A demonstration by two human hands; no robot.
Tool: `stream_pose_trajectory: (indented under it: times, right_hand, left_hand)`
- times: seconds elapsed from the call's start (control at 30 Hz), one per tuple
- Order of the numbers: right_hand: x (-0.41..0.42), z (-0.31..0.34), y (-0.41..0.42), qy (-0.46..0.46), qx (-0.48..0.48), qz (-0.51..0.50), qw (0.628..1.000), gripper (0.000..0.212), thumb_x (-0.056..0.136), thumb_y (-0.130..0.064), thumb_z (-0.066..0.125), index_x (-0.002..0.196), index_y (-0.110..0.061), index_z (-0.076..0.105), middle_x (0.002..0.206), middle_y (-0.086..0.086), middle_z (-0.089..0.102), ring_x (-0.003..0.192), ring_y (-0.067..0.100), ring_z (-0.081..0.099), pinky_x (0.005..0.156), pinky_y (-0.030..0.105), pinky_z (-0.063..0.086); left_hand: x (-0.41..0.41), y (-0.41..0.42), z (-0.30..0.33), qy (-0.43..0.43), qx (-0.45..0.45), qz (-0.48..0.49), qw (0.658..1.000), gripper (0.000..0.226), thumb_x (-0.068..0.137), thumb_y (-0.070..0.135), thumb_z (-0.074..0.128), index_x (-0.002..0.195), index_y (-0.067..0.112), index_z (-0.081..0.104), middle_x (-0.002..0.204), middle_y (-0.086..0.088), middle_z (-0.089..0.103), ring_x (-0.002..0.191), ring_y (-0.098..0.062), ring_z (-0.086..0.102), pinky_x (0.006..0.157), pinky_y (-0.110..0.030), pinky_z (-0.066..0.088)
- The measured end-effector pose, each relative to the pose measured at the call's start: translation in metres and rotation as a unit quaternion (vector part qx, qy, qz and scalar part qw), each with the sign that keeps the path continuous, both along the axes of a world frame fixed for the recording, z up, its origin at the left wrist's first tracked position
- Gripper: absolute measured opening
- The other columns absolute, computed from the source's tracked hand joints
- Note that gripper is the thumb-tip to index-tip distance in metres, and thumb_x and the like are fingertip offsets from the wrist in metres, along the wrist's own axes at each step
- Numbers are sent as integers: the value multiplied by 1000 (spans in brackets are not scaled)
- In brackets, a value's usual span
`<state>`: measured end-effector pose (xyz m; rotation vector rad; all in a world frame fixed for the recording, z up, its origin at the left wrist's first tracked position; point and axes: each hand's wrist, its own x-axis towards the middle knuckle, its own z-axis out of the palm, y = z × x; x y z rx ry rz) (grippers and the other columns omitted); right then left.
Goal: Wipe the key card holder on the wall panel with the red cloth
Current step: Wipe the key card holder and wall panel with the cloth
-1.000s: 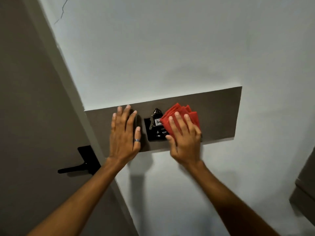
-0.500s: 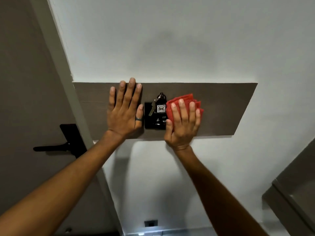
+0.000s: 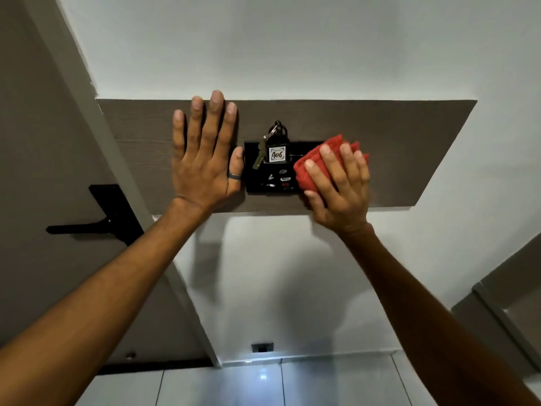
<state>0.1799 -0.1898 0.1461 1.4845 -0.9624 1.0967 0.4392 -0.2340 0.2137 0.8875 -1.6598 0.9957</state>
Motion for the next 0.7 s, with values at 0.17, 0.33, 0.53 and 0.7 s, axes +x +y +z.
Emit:
stream_pose_trajectory:
  times: [0.17,0.33,0.53,0.7]
  right_hand:
    - [37,8,-1,-94,-23,34,995,47,107,-45,38,144,-25,58,150,6,56,152,33,41,129,50,29]
    - [47,15,-6,-192,-37,26,980,41,106,-42,42,137,-26,63,151,4,57,155,31,38,128,52,27]
    - [32,22,-7,-135,-40,46,989,37,106,-41,41,128,-24,66,147,6,60,154,33,40,127,52,30]
    - [35,21,-5,-89,-36,44,994,37,106,-42,42,126,-23,67,144,8,63,154,33,40,127,51,31]
  left_hand:
    - [1,-4,-2,4,-6,-6,1000,61,105,34,39,159,7,28,161,-17,34,157,-23,-2,128,-47,4]
    - [0,-6,-2,1,-14,-7,1000,62,105,34,38,160,8,24,163,-11,20,157,-24,-2,129,-47,2]
    - [-1,-5,-2,-1,-8,-10,1000,63,105,34,39,159,8,24,162,-11,25,157,-24,-1,128,-48,4]
    - [-1,-1,0,-3,1,-16,1000,62,105,34,40,158,8,25,161,-13,26,157,-23,-2,128,-48,4]
